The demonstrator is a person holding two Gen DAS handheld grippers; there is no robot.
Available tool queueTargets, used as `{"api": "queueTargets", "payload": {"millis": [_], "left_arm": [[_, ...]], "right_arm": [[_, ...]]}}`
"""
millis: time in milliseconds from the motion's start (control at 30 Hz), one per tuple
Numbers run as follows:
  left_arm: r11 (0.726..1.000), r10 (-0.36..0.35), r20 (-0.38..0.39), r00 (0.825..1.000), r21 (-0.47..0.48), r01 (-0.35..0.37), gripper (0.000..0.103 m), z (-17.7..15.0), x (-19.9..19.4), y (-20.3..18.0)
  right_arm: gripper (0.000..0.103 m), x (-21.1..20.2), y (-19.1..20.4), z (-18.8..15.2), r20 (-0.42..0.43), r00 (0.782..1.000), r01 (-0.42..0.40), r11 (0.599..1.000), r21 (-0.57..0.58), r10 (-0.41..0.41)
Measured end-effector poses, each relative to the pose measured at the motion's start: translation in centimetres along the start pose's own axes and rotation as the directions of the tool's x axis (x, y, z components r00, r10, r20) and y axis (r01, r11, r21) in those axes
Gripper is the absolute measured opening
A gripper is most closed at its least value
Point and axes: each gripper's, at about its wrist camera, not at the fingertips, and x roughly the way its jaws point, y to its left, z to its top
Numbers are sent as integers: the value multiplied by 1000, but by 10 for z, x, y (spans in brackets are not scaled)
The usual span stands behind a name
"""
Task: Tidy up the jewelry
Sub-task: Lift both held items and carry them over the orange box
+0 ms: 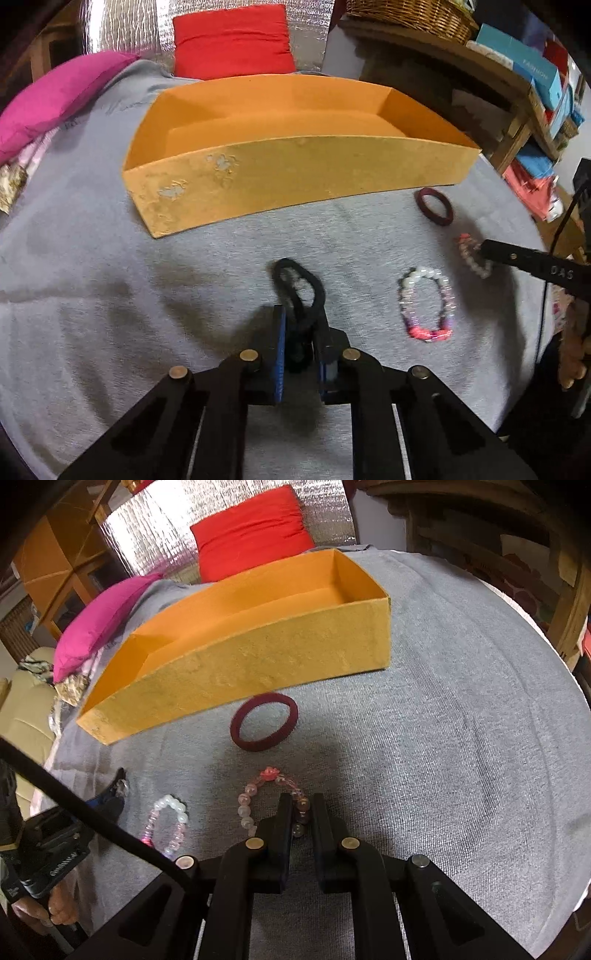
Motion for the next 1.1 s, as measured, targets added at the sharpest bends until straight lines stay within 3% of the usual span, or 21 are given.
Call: {"api": "queueTargets", "payload": {"millis": [167,300,500,633,733,800,833,900,1100], "left_arm": [[1000,6,-9,1000,-24,-6,15,1,2,1],[1000,11,-8,1000,-25,-11,24,0,2,1],[999,-5,-2,1000,-46,5,24,-1,3,3],[999,-8,3,1000,-53,8,16,-2,1,7],[998,-4,6,1000,-60,4,13,-3,0,9],[998,11,12,1000,-60,-10,12,-3,-1,10],[998,16,15,1000,-60,-16,12,-3,-1,10],[998,23,25,999,-66,-22,12,-3,-3,12],[997,19,47,999,-80,-16,12,-2,-10,16]], "right_arm": [[11,0,-2,1,-12,1000,-4,1000,4,4],[12,-1,-9,3,-29,999,-30,999,43,31],[17,0,-16,1,-48,997,-53,997,53,56],[30,-2,-11,-3,-47,997,-56,998,13,57],[32,-1,0,-6,-31,999,-21,999,-48,19],[29,0,7,-11,-21,999,25,993,-114,-27],[19,0,11,-12,-10,998,52,988,-144,-54],[10,0,19,-15,14,994,107,974,-199,-106],[9,-6,22,-14,52,992,120,975,-188,-112]]}}
